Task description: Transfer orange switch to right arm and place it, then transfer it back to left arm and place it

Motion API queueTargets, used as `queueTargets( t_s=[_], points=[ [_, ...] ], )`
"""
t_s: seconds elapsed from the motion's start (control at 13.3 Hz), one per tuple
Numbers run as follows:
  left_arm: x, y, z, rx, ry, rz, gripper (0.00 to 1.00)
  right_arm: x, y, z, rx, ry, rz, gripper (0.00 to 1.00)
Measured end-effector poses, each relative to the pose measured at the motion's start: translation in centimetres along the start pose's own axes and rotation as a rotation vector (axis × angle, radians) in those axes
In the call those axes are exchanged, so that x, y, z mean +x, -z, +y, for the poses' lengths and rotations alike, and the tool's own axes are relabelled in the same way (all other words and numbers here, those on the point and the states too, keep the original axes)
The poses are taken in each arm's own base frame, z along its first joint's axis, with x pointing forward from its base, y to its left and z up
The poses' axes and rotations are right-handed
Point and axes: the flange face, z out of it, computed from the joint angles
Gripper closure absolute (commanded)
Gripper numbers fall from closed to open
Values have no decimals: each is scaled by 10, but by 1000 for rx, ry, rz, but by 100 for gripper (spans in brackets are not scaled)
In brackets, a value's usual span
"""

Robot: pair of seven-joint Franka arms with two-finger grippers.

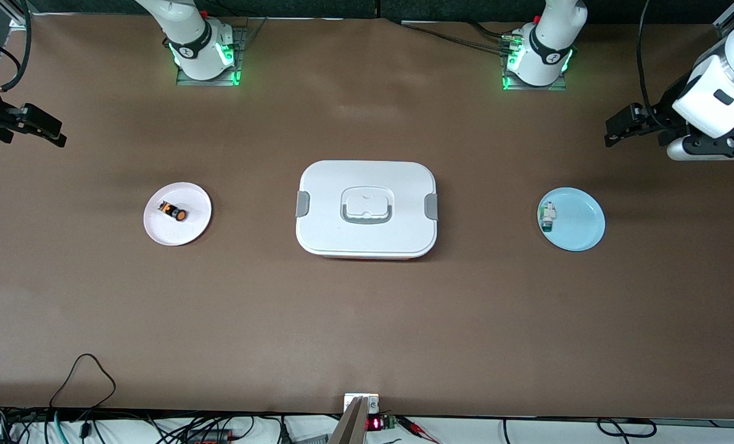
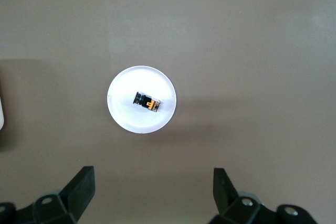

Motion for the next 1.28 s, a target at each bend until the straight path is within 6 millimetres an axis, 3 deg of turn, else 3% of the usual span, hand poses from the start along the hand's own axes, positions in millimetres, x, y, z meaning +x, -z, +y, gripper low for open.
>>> queueTargets(
  t_s=[0.53,0.68,0.98,1.28],
  points=[
    [0,0,0,0,0,0,0,2,-5,0,0,0,-10,0],
    [0,0,0,0,0,0,0,10,-17,-1,-1,-1,-26,0],
    [0,0,0,0,0,0,0,40,-60,-4,-1,0,-39,0],
    [0,0,0,0,0,0,0,50,-82,-8,64,-16,-71,0]
  ],
)
